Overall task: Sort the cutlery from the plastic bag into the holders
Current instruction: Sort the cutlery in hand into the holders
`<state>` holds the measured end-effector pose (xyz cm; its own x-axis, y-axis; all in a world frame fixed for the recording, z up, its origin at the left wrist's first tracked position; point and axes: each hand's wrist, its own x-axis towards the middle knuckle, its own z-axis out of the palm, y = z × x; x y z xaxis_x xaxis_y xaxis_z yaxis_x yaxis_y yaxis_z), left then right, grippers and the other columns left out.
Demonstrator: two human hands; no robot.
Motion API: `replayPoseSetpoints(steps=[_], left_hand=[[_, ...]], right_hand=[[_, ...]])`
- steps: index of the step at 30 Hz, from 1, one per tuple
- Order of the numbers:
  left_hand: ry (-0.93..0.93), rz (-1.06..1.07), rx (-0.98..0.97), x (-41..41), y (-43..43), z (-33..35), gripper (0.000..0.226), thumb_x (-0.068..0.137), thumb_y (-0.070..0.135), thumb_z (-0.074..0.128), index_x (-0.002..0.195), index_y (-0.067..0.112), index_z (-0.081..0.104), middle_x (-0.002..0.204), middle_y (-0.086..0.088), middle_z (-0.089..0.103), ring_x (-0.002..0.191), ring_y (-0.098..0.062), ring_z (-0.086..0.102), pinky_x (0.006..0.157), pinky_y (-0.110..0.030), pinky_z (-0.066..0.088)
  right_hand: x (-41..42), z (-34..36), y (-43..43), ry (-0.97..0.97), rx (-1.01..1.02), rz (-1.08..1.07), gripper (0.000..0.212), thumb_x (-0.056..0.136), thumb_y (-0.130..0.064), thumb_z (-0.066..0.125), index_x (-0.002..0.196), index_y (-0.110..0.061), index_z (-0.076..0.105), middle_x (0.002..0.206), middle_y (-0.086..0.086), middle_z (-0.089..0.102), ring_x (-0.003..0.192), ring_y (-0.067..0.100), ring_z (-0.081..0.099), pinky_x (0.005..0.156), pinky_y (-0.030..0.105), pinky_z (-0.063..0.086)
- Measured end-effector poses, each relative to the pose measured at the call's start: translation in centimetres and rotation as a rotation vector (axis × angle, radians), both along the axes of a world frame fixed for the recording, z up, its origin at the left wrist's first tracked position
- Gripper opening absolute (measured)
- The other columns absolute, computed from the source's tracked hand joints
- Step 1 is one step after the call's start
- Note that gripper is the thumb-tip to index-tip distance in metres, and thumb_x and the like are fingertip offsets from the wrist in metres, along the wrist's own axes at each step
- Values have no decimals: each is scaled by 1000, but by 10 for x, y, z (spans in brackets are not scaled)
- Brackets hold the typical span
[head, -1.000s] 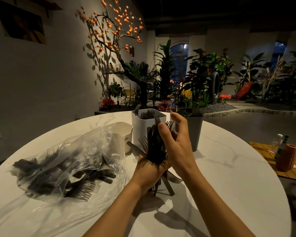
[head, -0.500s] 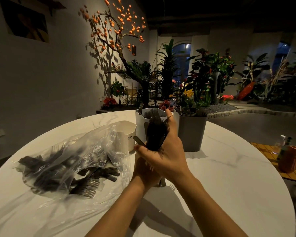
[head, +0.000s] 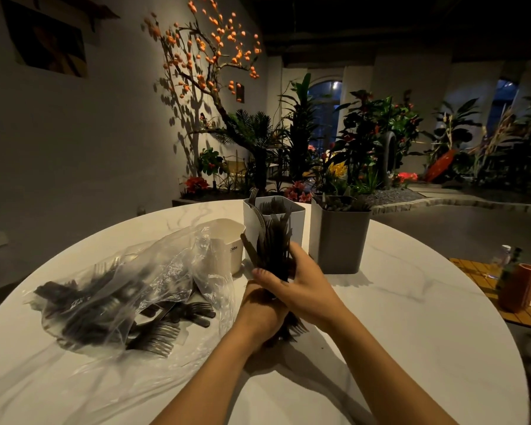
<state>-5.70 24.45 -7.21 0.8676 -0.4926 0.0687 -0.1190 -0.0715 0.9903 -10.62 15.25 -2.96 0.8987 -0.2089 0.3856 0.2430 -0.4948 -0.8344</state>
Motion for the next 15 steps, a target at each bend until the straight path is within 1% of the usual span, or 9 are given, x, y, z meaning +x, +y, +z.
replayPoseSetpoints(steps=[1,3,5,6,7,9,11,13,15], left_hand=[[48,-20,-68,1,3,0,26,102,10,58,118,30,63,114,6,68,105,-15,66,94,-34,57],[59,-83,-146,3,6,3,23,100,10,61,105,31,68,98,0,74,93,-20,69,83,-33,59],[119,-135,-162,1,8,7,18,98,7,62,101,22,72,78,3,72,77,-16,65,69,-28,54],[142,-167,-175,0,8,7,13,97,8,63,101,16,72,71,5,68,72,-14,62,65,-26,50],[168,-186,-178,-1,9,7,10,96,11,65,103,12,71,68,4,65,70,-14,59,64,-26,49],[219,-239,-185,0,10,7,24,92,21,68,109,5,69,72,-2,62,68,-16,58,65,-30,50],[298,-293,-224,-1,11,9,26,94,22,67,110,2,68,74,-6,59,64,-16,58,63,-31,51],[363,-316,-267,-2,11,10,21,98,21,64,108,3,67,75,-8,59,60,-15,58,60,-29,51],[402,-298,-306,-3,10,10,24,98,21,64,112,2,65,78,-9,61,60,-15,59,58,-28,51]], right_hand=[[0,0,-3,14,58,28,43,86,-39,76,120,-41,49,110,-28,62,101,-7,61,81,14,54],[-2,1,-11,32,219,92,34,86,-30,77,115,-34,59,107,-15,73,103,6,69,80,21,57],[-3,0,-16,40,303,113,29,86,-23,77,112,-26,64,102,-8,76,101,12,72,82,27,59],[-4,0,-17,38,320,104,27,86,-22,77,110,-23,65,98,-7,77,98,12,73,79,27,59],[-3,-1,-18,31,333,83,24,86,-22,77,108,-21,66,93,-7,77,95,12,74,75,25,59],[-2,-3,-19,7,382,42,19,87,-21,75,105,-20,68,90,-6,77,92,12,74,71,23,58],[-2,-3,-22,-15,434,36,16,90,-22,71,105,-15,71,91,1,77,88,19,75,68,24,58],[-3,-4,-24,2,467,38,22,93,-27,67,104,-8,71,86,7,76,78,25,71,59,26,54],[-3,-5,-25,62,484,53,30,95,-32,63,104,-5,71,87,13,74,78,29,65,62,30,51]])
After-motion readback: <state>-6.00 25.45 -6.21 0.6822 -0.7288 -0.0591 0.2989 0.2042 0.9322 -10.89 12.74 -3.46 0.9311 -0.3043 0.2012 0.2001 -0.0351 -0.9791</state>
